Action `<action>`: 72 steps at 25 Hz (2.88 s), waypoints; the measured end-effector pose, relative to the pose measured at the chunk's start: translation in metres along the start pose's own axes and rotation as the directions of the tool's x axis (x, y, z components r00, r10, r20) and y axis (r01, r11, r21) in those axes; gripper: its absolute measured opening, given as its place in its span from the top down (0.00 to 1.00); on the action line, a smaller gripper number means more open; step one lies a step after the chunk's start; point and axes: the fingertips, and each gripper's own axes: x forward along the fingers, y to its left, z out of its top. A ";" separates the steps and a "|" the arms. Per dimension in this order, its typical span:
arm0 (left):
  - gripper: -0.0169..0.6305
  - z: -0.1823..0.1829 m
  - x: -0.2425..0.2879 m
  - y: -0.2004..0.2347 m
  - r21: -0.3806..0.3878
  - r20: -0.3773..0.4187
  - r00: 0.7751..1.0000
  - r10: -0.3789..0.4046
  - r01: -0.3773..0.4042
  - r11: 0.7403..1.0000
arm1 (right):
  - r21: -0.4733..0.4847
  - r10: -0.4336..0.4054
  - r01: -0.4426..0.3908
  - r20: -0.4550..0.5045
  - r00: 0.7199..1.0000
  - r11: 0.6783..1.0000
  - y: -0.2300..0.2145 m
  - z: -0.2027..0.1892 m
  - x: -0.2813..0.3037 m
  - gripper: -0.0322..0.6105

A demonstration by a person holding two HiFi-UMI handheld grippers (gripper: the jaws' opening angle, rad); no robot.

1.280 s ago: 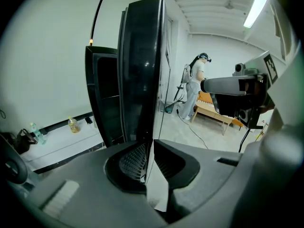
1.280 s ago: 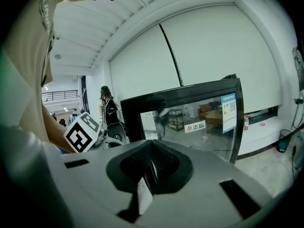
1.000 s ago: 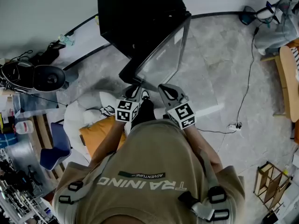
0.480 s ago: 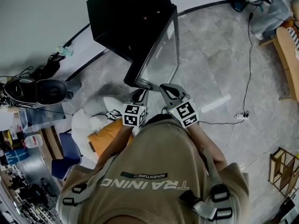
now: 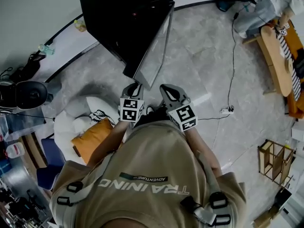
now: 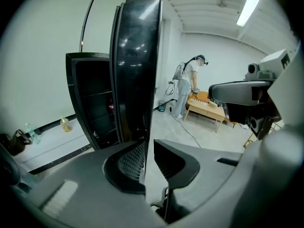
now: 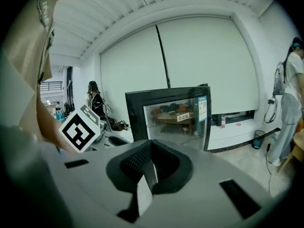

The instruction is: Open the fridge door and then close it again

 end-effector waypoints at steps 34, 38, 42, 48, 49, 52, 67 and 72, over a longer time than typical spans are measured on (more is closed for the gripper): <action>0.90 0.012 0.035 -0.154 -0.234 -0.028 0.974 0.226 -0.227 0.946 | -0.068 0.280 -0.278 0.016 0.960 0.958 -0.107 -0.036 -0.109 0.96; 0.90 0.014 0.039 -0.164 -0.251 -0.033 0.967 0.253 -0.253 0.934 | -0.047 0.307 -0.306 0.015 0.952 0.951 -0.116 -0.043 -0.119 0.96; 0.90 0.019 0.043 -0.172 -0.253 -0.038 0.966 0.257 -0.258 0.932 | -0.046 0.306 -0.306 0.003 0.952 0.951 -0.121 -0.049 -0.125 0.96; 0.90 0.018 0.042 -0.174 -0.277 -0.045 0.966 0.254 -0.256 0.926 | -0.023 0.300 -0.301 -0.019 0.954 0.953 -0.117 -0.054 -0.124 0.96; 0.90 0.018 0.042 -0.173 -0.283 -0.041 0.967 0.251 -0.252 0.926 | -0.021 0.298 -0.299 -0.028 0.954 0.954 -0.118 -0.056 -0.122 0.96; 0.90 0.019 0.042 -0.174 -0.289 -0.025 0.973 0.229 -0.226 0.930 | -0.022 0.286 -0.288 -0.056 0.956 0.957 -0.120 -0.058 -0.116 0.96; 0.90 0.020 0.042 -0.182 -0.277 0.005 0.996 0.089 -0.084 0.957 | -0.108 0.249 -0.259 -0.091 0.964 0.960 -0.114 -0.020 -0.076 0.96; 0.90 0.026 0.046 -0.188 -0.288 0.016 0.994 0.111 -0.102 0.952 | -0.126 0.288 -0.300 -0.106 0.952 0.946 -0.117 -0.019 -0.081 0.96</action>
